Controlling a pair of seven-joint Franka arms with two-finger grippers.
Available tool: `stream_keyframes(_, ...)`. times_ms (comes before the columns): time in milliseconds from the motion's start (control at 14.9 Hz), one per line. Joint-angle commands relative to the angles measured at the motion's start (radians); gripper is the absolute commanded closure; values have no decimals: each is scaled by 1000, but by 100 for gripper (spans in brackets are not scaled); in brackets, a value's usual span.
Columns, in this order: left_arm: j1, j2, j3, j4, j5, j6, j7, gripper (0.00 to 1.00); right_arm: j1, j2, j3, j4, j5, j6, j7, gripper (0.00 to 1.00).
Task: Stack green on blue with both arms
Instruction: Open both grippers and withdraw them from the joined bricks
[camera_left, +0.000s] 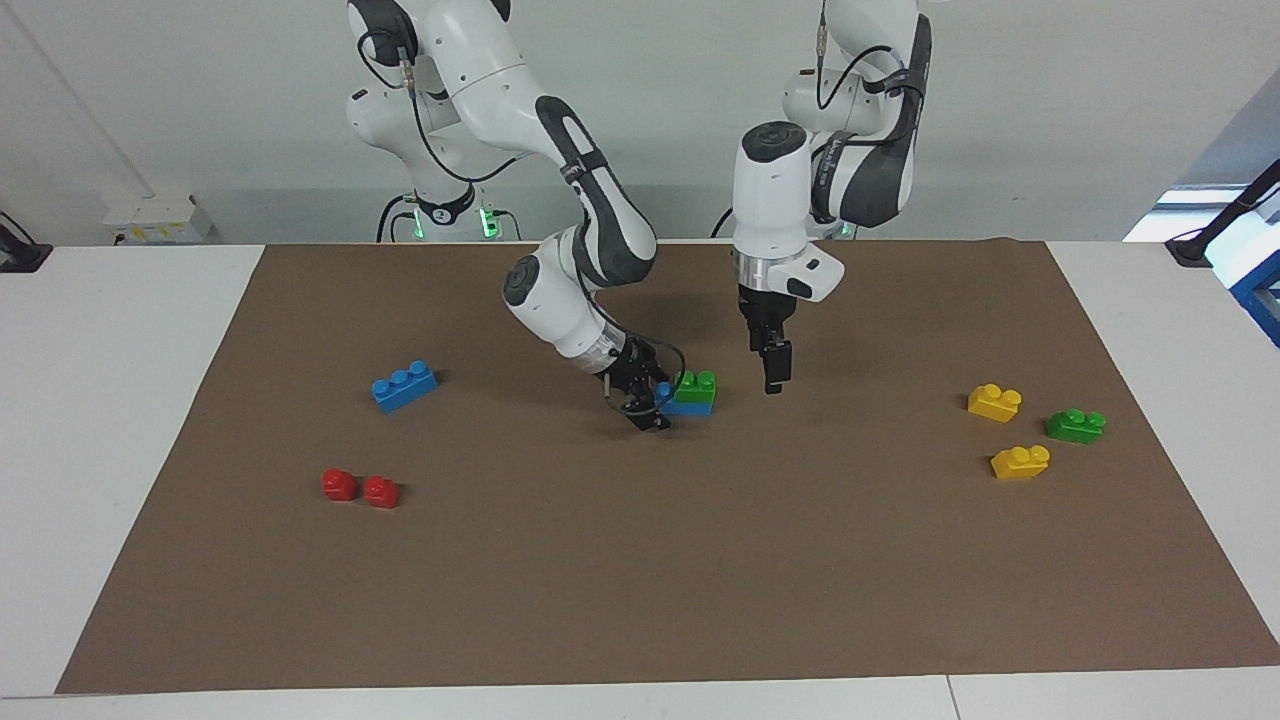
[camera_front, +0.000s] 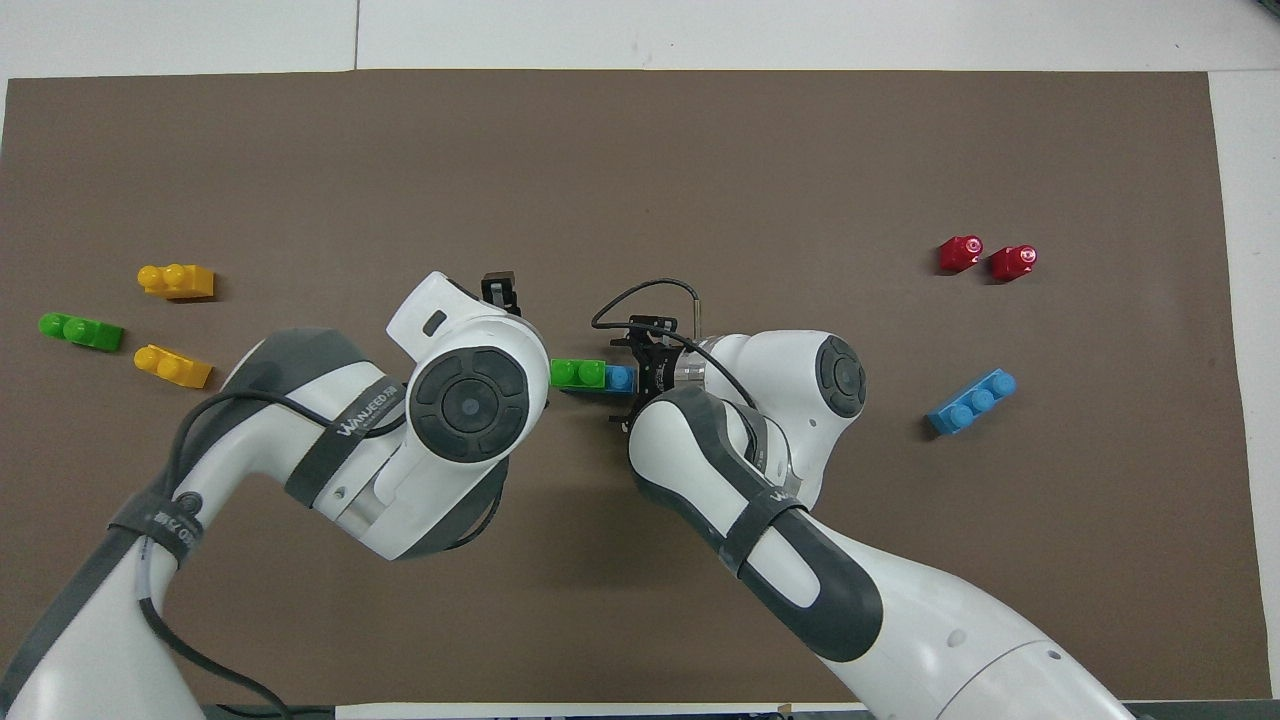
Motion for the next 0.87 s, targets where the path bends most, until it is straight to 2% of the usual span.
stream_keyframes(0, 69, -42, -3, 28, -79, -60, 201, 0, -54, -33, 1, 2, 19, -78, -31, 0)
stream_keyframes(134, 138, -83, -3, 28, -128, -80, 377, 0, -90, -58, -4, 2, 13, -133, -31, 0)
stream_keyframes(469, 298, -143, 10, 32, -212, -168, 902, 0, -195, -105, -4, 8, -167, -261, -35, 0)
stream_keyframes(603, 344, -146, 16, 61, -214, -218, 1092, 0, -214, -117, -7, 40, -333, -273, -43, 0)
stream_keyframes(804, 412, -146, 17, 92, -214, -283, 1356, 0, -295, -111, -7, 138, -401, -403, -48, 0)
